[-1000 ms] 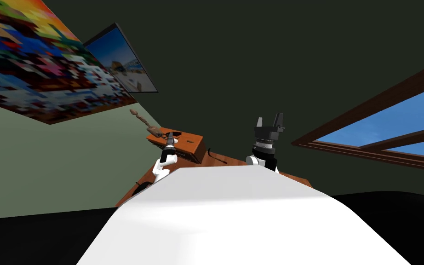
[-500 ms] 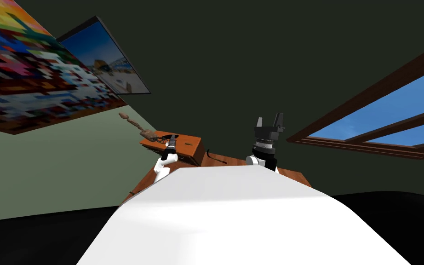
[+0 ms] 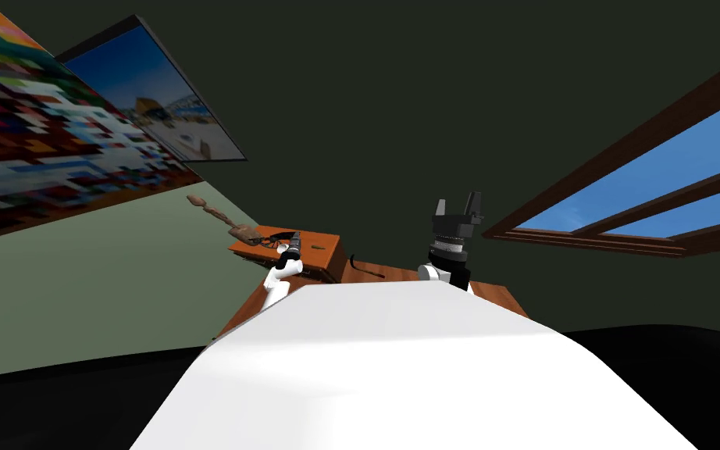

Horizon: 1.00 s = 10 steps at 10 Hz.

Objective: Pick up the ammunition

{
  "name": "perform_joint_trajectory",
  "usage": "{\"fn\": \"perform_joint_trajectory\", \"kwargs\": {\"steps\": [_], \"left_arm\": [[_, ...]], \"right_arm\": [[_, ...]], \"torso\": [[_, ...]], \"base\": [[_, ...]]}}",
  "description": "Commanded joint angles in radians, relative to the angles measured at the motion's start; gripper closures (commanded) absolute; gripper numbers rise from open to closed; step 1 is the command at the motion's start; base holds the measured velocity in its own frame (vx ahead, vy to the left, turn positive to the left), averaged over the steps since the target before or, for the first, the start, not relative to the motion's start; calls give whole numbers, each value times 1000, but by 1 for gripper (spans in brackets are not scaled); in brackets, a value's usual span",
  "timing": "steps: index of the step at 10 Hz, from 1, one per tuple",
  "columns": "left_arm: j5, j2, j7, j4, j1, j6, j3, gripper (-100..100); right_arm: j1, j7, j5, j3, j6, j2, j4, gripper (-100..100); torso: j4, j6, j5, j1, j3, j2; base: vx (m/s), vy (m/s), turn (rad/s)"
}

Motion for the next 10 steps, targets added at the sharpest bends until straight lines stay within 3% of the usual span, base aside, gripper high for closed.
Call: {"fn": "perform_joint_trajectory", "kwargs": {"steps": [1, 2, 3, 10], "left_arm": [[14, 12, 2, 50, -17, 42, -6, -100], [22, 18, 2, 84, -31, 68, -10, -100], [22, 18, 2, 84, -31, 68, -10, -100], [67, 56, 7, 297, -119, 232, -34, -100]], "right_arm": [[0, 0, 0, 0, 0, 0, 0, 0], [0, 0, 0, 0, 0, 0, 0, 0], [0, 0, 0, 0, 0, 0, 0, 0], [0, 0, 0, 0, 0, 0, 0, 0]], "torso": [[0, 0, 0, 0, 0, 0], [0, 0, 0, 1, 0, -1], [0, 0, 0, 2, 0, 0], [0, -1, 0, 0, 0, 0]], "base": [[42, 60, -167], [38, 68, -198], [26, 53, -55], [29, 51, -137]]}}
